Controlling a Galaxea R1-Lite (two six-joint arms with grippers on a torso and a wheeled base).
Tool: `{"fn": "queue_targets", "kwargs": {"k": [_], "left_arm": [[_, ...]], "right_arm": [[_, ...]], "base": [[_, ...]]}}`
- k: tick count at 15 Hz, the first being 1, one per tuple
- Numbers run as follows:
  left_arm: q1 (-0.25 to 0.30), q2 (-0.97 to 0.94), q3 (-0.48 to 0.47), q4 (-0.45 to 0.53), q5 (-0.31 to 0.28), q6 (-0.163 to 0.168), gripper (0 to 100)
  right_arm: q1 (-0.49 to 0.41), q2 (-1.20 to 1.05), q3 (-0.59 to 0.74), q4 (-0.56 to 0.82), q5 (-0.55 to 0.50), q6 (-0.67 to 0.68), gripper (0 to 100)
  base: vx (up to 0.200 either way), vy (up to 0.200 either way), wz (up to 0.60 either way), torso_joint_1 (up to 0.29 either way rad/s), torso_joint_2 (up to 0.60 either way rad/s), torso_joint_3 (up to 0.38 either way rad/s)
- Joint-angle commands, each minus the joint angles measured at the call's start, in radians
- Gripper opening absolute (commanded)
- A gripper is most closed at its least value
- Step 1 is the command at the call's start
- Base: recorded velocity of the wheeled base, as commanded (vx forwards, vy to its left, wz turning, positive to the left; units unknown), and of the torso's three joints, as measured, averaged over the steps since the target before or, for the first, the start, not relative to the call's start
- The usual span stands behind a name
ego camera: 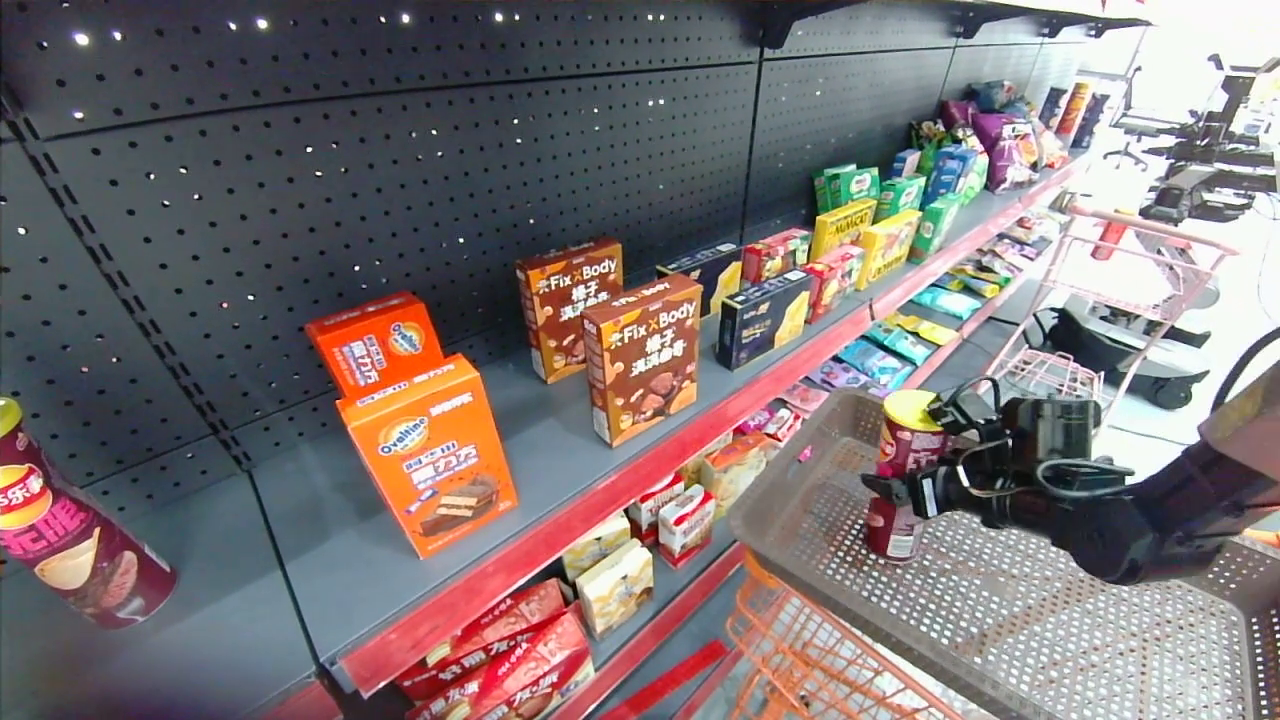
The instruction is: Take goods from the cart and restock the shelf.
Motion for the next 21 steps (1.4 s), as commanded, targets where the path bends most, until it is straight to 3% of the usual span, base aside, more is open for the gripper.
{"fn": "queue_targets", "kwargs": {"k": [1,10,14,16,18,21], "left_arm": [[0.0,0.0,0.0,0.0,0.0,-0.001,100],[0.0,0.0,0.0,0.0,0.0,-0.001,100],[0.0,0.0,0.0,0.0,0.0,-0.001,100],[0.0,0.0,0.0,0.0,0.0,-0.001,100],[0.0,0.0,0.0,0.0,0.0,-0.001,100],[0.0,0.0,0.0,0.0,0.0,-0.001,100]], "right_arm": [[0.052,0.149,-0.097,-0.007,0.007,-0.012,0],[0.035,0.008,-0.02,-0.099,-0.024,-0.029,0],[-0.115,-0.464,0.136,-0.076,-0.013,-0.039,0],[-0.117,-0.662,0.163,-0.067,-0.007,-0.049,0],[-0.124,-0.895,0.25,0.002,-0.07,-0.103,0],[-0.179,-1.133,0.402,0.085,-0.082,-0.132,0]], "base": [[0.0,0.0,0.0,0.0,0.0,0.0],[0.0,0.0,0.0,0.0,0.0,0.0],[0.0,0.0,0.0,0.0,0.0,0.0],[0.0,0.0,0.0,0.0,0.0,0.0],[0.0,0.0,0.0,0.0,0.0,0.0],[0.0,0.0,0.0,0.0,0.0,0.0]]}}
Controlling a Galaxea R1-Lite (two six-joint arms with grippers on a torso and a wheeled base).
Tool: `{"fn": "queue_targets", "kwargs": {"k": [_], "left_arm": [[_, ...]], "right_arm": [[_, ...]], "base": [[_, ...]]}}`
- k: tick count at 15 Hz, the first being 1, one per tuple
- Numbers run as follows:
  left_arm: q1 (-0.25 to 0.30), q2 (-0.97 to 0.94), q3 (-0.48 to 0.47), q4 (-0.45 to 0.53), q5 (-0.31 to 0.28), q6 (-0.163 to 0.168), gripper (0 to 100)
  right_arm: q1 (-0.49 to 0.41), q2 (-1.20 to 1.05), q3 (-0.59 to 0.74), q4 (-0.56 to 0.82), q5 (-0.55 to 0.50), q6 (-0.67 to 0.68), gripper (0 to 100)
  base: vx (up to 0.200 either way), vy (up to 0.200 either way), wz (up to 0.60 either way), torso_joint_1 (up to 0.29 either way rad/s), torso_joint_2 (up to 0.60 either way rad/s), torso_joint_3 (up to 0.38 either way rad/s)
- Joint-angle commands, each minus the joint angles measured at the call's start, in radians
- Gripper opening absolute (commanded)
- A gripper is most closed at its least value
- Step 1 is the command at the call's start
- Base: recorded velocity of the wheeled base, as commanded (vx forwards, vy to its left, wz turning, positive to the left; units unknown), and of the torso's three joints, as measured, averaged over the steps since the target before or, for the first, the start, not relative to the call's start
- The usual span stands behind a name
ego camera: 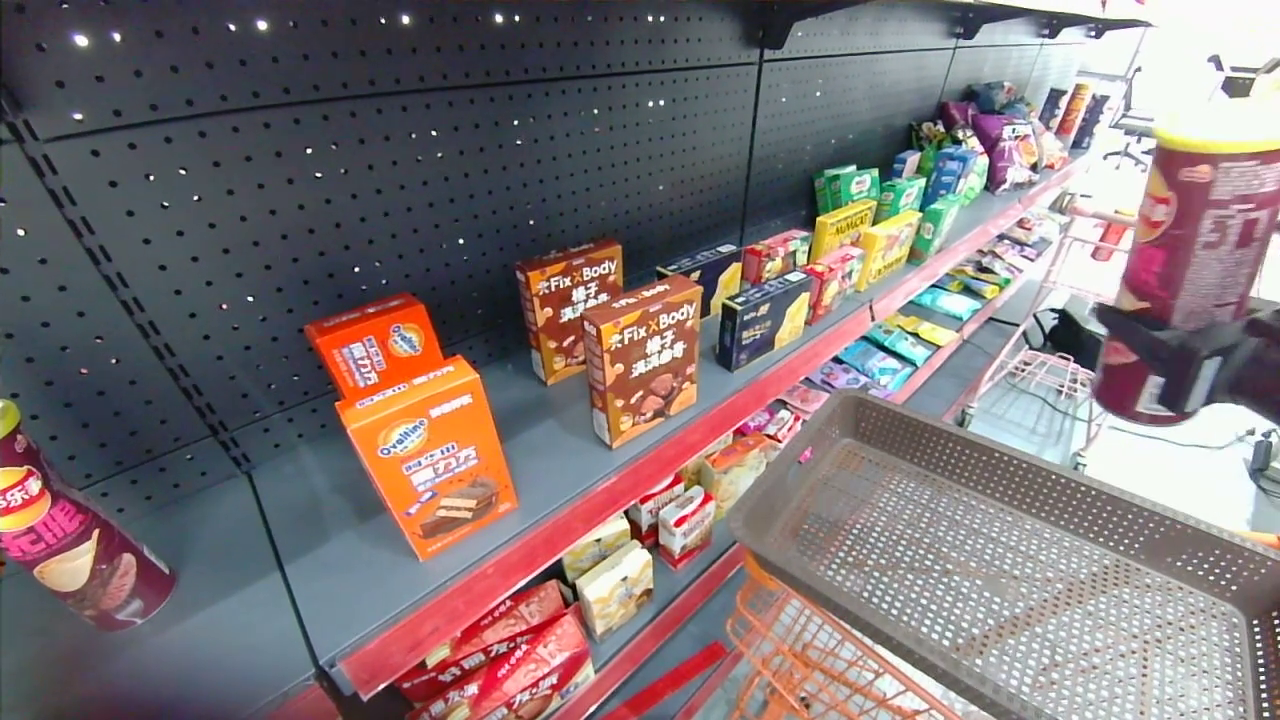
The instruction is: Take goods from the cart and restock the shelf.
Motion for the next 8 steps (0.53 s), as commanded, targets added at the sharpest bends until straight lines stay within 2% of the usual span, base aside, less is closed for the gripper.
{"fn": "queue_targets", "kwargs": {"k": [1,4,6,8], "left_arm": [[0.0,0.0,0.0,0.0,0.0,0.0,100],[0.0,0.0,0.0,0.0,0.0,0.0,100],[0.0,0.0,0.0,0.0,0.0,0.0,100],[0.0,0.0,0.0,0.0,0.0,0.0,100]], "right_arm": [[-0.092,-0.409,0.238,0.051,-0.022,-0.024,0],[-0.107,-0.552,0.384,0.036,-0.022,-0.022,0],[-0.179,-0.577,0.396,0.017,-0.021,-0.025,0],[-0.29,-0.616,0.402,0.053,-0.013,-0.039,0]], "base": [[0.0,0.0,0.0,0.0,0.0,0.0],[0.0,0.0,0.0,0.0,0.0,0.0],[0.0,0.0,0.0,0.0,0.0,0.0],[0.0,0.0,0.0,0.0,0.0,0.0]]}}
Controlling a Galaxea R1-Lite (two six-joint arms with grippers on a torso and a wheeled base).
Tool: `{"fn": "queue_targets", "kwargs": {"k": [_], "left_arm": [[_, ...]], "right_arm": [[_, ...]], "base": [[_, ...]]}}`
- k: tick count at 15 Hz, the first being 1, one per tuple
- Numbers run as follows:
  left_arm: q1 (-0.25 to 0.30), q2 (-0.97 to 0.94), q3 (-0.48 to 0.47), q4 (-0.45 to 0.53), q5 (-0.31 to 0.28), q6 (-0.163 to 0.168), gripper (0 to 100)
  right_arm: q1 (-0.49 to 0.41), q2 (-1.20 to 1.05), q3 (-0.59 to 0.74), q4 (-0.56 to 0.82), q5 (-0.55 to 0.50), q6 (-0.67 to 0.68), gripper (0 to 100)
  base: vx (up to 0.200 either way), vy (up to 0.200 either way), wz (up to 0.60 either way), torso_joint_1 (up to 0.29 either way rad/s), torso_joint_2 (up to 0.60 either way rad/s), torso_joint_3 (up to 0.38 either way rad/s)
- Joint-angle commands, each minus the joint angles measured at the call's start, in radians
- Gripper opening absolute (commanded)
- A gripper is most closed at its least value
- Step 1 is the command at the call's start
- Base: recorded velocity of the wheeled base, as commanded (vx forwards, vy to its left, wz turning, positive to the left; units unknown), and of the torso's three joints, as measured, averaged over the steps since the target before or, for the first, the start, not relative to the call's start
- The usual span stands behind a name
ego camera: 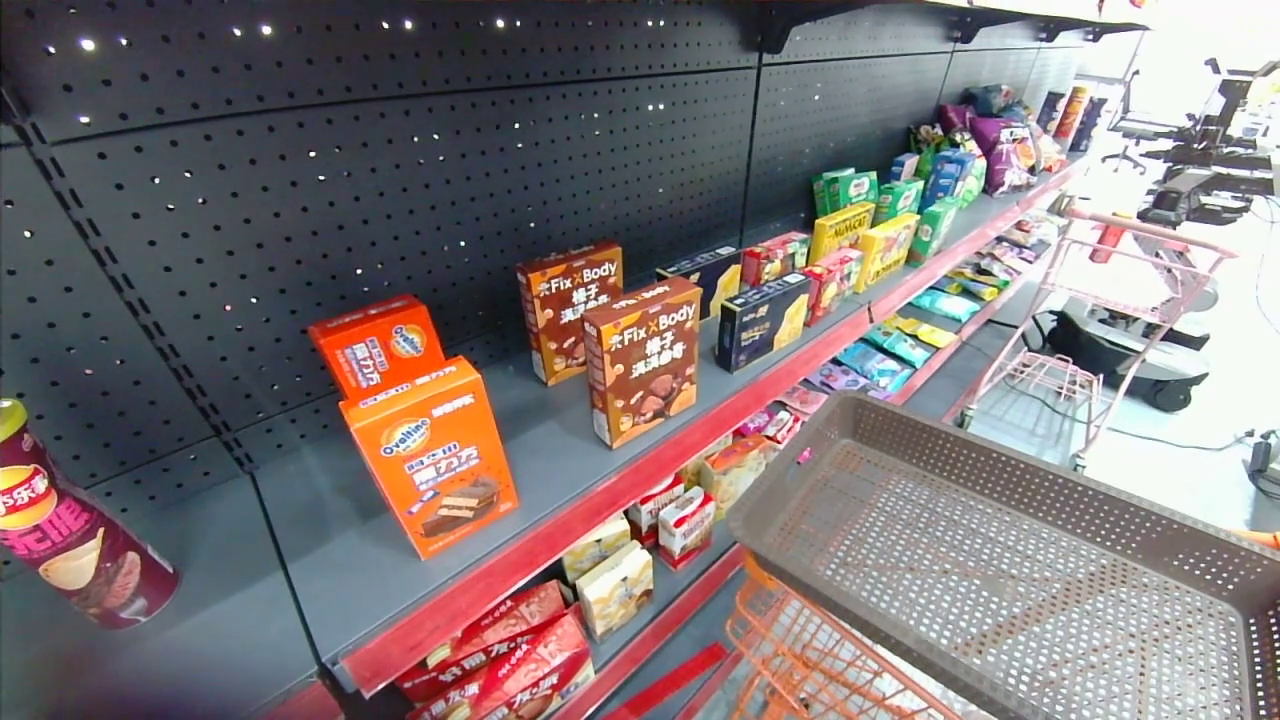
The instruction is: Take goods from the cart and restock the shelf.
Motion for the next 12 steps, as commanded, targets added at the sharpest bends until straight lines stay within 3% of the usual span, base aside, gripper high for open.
{"fn": "queue_targets", "kwargs": {"k": [1,3,4,8,12], "left_arm": [[0.0,0.0,0.0,0.0,0.0,0.0,100],[0.0,0.0,0.0,0.0,0.0,0.0,100],[0.0,0.0,0.0,0.0,0.0,0.0,100],[0.0,0.0,0.0,0.0,0.0,0.0,100],[0.0,0.0,0.0,0.0,0.0,0.0,100]], "right_arm": [[-0.08,-0.087,0.024,0.021,0.01,-0.015,0],[-0.081,-0.131,0.051,0.029,0.054,-0.024,0],[-0.172,-0.159,0.062,0.083,0.136,-0.019,0],[-0.242,-0.128,-0.065,0.244,0.122,-0.021,0],[-0.374,-0.151,-0.059,0.275,0.09,-0.027,0]], "base": [[0.0,0.0,0.0,0.0,0.0,0.0],[0.0,0.0,0.0,0.0,0.0,0.0],[0.0,0.0,0.0,0.0,0.0,0.0],[0.0,0.0,0.0,0.0,0.0,0.0],[0.0,0.0,0.0,0.0,0.0,0.0]]}}
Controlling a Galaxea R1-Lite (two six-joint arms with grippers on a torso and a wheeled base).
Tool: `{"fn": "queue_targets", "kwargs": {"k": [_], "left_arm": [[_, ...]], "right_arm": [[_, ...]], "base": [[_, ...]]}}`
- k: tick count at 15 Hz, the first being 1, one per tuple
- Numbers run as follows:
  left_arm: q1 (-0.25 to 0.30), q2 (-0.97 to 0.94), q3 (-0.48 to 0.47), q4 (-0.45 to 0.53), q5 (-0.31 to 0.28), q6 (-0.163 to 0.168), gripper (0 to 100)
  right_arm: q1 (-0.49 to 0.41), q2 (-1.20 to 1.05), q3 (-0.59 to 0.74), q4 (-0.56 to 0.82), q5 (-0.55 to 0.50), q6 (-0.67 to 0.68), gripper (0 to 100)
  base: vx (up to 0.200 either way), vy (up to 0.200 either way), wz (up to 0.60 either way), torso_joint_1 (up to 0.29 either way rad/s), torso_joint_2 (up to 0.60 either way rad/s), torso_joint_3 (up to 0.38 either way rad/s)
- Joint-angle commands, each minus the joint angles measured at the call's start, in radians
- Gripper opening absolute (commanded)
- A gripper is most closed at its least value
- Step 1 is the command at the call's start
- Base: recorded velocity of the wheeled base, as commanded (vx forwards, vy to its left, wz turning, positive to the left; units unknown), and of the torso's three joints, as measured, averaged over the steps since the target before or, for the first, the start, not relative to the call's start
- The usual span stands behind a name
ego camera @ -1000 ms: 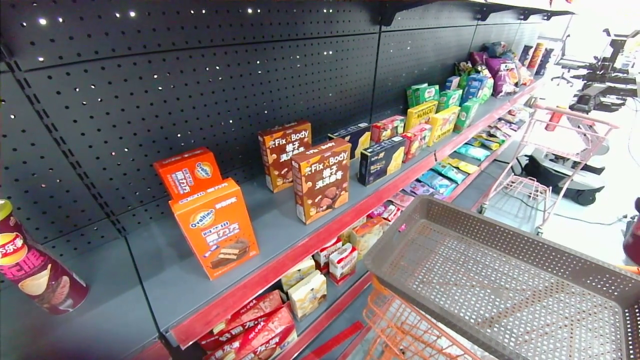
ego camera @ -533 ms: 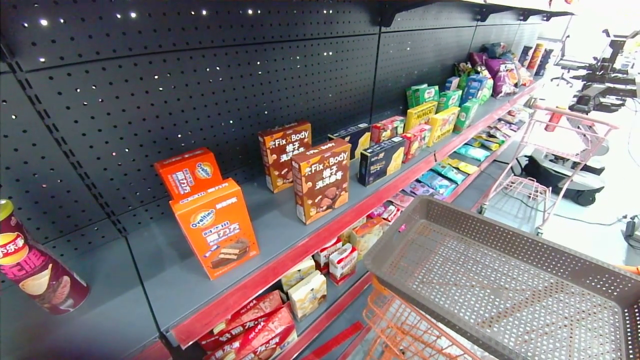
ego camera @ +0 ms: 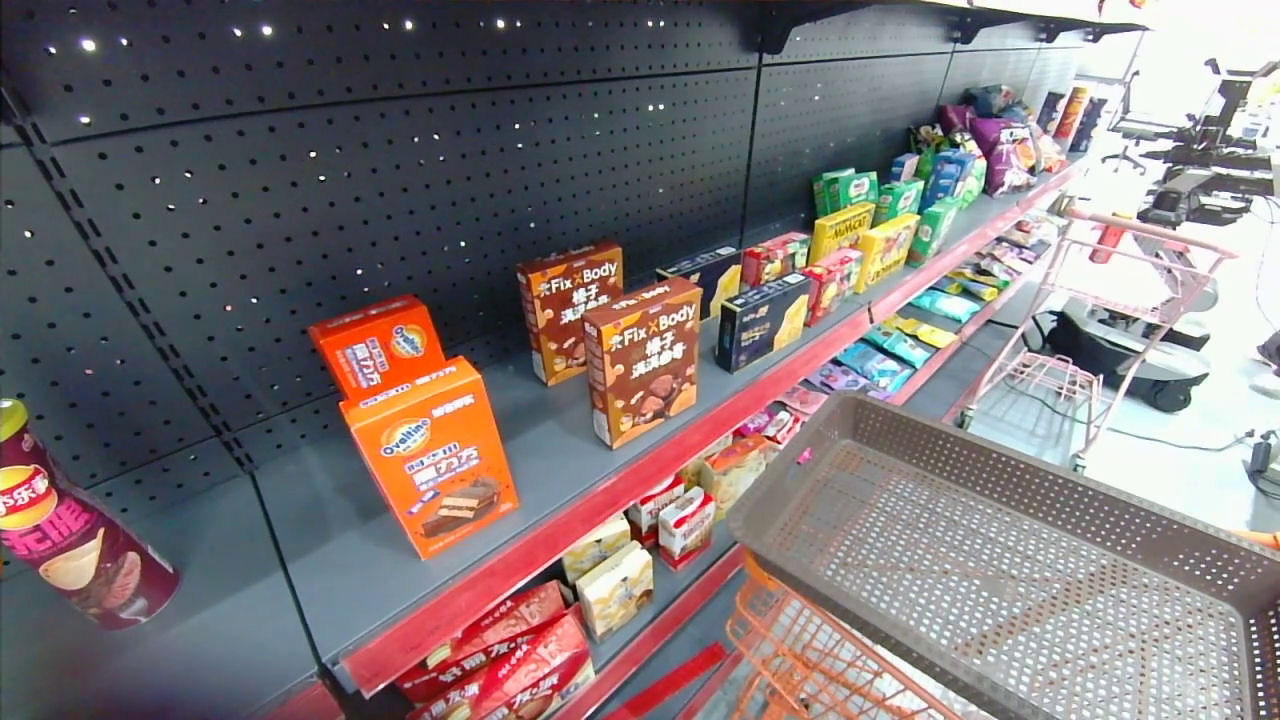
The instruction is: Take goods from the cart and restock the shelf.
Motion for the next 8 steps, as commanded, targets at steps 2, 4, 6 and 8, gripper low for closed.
{"fn": "queue_targets", "kwargs": {"k": [2,4,6,8], "left_arm": [[0.0,0.0,0.0,0.0,0.001,0.0,100],[0.0,0.0,0.0,0.0,0.001,0.0,100],[0.0,0.0,-0.002,0.0,-0.001,0.006,100],[0.0,0.0,0.0,0.0,-0.007,0.026,100]], "right_arm": [[-0.09,-0.027,-0.003,0.006,-0.002,-0.003,0],[-0.122,-0.093,0.003,0.031,0.001,-0.003,0],[-0.124,-0.16,-0.017,0.129,0.0,-0.003,0],[-0.124,-0.198,-0.029,0.186,0.0,-0.001,0]], "base": [[0.0,0.0,0.0,0.0,0.0,0.0],[0.0,0.0,0.0,0.0,0.0,0.0],[0.0,0.0,0.0,0.0,0.0,0.0],[0.0,0.0,0.0,0.0,0.0,0.0]]}}
